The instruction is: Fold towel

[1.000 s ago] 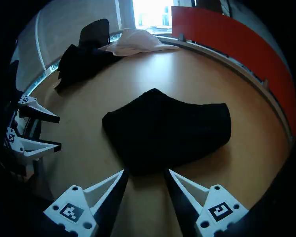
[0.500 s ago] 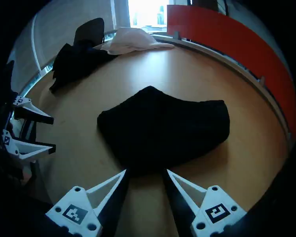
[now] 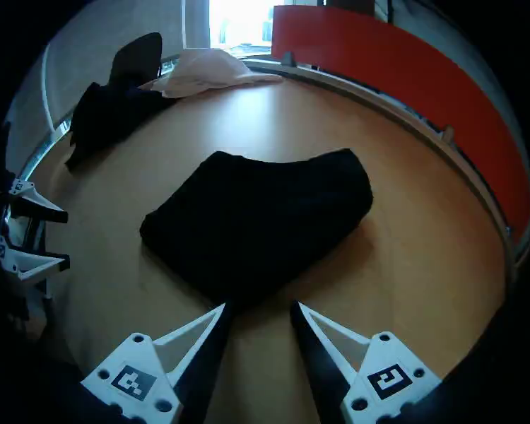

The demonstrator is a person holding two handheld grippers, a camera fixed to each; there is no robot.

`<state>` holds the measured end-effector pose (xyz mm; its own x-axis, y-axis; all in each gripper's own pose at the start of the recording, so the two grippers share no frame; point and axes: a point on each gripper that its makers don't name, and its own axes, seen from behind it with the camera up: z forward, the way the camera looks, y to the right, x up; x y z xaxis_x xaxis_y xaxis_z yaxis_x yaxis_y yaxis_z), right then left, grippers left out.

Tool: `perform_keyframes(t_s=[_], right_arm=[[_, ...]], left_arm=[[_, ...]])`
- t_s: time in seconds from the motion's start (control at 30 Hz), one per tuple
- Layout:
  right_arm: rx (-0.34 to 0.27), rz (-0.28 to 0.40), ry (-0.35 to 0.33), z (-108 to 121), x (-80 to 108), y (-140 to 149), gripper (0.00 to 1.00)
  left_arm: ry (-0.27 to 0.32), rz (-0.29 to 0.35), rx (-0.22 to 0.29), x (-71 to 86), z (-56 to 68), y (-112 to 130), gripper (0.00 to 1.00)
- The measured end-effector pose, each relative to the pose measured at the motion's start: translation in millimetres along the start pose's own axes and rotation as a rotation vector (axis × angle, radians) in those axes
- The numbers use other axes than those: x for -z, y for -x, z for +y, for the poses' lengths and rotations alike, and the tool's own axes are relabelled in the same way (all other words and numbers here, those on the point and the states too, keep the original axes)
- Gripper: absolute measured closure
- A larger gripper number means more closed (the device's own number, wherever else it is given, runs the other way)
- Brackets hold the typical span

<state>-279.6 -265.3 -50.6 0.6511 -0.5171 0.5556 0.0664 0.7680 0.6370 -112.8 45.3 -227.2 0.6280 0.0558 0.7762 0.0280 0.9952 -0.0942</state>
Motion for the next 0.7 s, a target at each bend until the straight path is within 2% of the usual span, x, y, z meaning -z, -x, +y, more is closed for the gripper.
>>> perform_keyframes(t_s=[0.3,0.7], right_arm=[[-0.012,-0.013,0.052,35.7,5.3,7.6,0.39],[0.006,0.008,0.020,25.4,4.8,-2.9,0.39]], left_arm=[[-0.001,0.002,0.001,1.5,-1.3,-1.2,0.10],[0.000,0.004,-0.002,1.3,-2.1,-2.9,0.10]])
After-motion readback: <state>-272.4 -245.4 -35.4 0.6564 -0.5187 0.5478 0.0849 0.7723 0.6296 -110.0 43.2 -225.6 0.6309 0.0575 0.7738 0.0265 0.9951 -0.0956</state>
